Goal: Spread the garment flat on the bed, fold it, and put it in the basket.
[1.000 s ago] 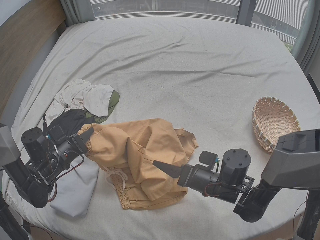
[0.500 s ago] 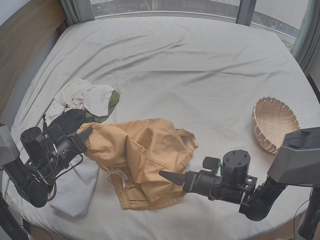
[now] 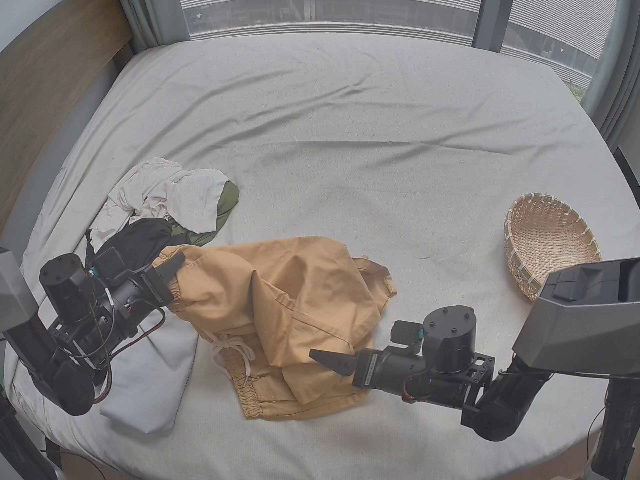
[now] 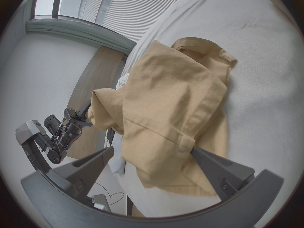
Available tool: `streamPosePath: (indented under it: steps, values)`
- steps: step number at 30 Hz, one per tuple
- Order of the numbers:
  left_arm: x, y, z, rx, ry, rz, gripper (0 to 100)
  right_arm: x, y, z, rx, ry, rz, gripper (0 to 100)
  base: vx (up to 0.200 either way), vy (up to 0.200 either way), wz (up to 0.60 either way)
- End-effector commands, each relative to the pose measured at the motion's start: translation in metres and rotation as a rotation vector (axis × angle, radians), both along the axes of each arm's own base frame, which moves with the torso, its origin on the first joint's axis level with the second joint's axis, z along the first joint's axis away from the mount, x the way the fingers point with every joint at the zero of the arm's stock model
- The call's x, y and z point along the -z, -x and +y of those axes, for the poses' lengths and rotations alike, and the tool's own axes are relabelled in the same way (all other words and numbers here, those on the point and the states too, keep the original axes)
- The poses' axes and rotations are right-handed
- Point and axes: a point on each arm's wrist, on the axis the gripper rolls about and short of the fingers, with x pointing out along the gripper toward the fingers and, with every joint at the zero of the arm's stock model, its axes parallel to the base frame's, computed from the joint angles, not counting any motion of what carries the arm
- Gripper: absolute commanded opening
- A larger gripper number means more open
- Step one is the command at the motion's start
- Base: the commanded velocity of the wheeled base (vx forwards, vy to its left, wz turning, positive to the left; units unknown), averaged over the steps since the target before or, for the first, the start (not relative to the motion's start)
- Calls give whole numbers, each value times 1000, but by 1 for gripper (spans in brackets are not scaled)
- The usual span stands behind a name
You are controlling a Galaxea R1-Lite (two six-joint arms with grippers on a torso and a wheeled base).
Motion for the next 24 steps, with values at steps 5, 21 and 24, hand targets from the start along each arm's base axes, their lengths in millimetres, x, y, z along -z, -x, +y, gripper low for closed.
streamPosePath:
  steps: [5,21,24]
  values:
    - [-1,-1,0,-1,1,-3,0,1,-1,7,-7,-34,-28,100,0,0,0]
    - [-2,-1,0,-1,0,-8,0,33,2,4,-5,-3,16,100,0,0,0]
    - [-2,-1,0,1,0,-8,0,28,0,7,-6,-32,-14,100,0,0,0]
